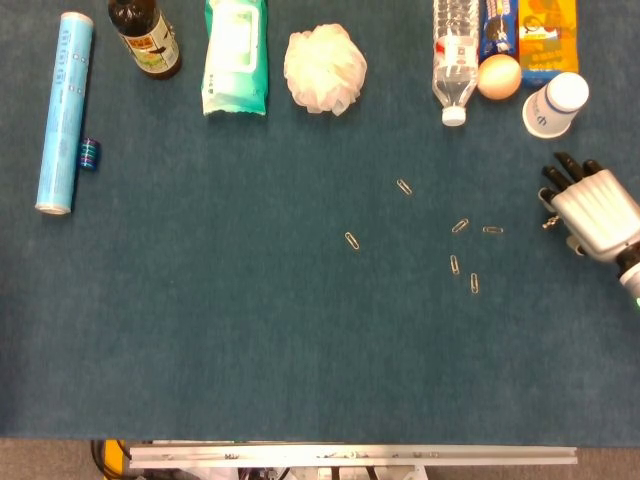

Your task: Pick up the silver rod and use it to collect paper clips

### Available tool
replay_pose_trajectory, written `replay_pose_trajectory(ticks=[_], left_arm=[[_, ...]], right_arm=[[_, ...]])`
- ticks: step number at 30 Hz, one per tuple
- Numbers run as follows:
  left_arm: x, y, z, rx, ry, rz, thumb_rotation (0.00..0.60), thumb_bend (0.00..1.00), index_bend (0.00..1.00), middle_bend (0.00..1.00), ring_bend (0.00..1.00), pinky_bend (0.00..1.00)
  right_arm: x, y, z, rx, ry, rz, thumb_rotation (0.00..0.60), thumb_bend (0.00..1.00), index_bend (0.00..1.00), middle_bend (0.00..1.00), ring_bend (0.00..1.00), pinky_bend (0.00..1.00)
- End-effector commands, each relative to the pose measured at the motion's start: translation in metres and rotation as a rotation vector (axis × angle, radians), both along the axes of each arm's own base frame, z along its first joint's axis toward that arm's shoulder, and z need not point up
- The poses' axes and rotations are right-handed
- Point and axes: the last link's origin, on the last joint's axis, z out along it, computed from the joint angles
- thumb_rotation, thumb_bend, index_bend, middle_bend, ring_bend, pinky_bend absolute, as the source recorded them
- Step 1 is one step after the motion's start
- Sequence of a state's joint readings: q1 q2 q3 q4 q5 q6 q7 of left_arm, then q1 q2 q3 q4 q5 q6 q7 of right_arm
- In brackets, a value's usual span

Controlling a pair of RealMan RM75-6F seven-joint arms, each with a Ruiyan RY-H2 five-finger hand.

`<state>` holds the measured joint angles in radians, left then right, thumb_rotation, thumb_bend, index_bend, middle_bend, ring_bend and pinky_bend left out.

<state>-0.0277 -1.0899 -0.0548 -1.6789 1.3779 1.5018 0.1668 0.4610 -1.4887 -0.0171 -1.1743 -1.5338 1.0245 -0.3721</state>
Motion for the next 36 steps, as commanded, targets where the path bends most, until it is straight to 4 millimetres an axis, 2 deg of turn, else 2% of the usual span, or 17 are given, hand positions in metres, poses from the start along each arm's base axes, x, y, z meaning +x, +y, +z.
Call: replay_pose_trajectory(ticks=[1,9,20,36], left_arm=[[0.000,0.000,0.000,0.001,0.000,0.000,0.600,0.00,0.32,0.40,0.34,0.43],[0.000,-0.001,0.001,0.007,-0.002,0.000,0.600,0.00,0.32,0.40,0.34,0.43],[0.000,-0.002,0.003,0.013,-0.006,0.000,0.600,0.00,0.32,0.40,0.34,0.43],[-0.001,-0.003,0.005,0.018,-0.007,0.003,0.600,0.00,0.32,0.40,0.34,0.43]], right_arm=[[0.001,-0.001,-0.001,0.004,0.002,0.000,0.600,0.11,0.50,0.26,0.12,0.33],[0.004,-0.004,-0.005,0.014,0.005,-0.012,0.600,0.11,0.52,0.26,0.12,0.33],[0.010,-0.009,-0.008,0.028,0.012,-0.027,0.600,0.18,0.53,0.26,0.12,0.33],[0.010,-0.013,-0.012,0.036,0.044,-0.046,0.600,0.18,0.55,0.26,0.12,0.33]])
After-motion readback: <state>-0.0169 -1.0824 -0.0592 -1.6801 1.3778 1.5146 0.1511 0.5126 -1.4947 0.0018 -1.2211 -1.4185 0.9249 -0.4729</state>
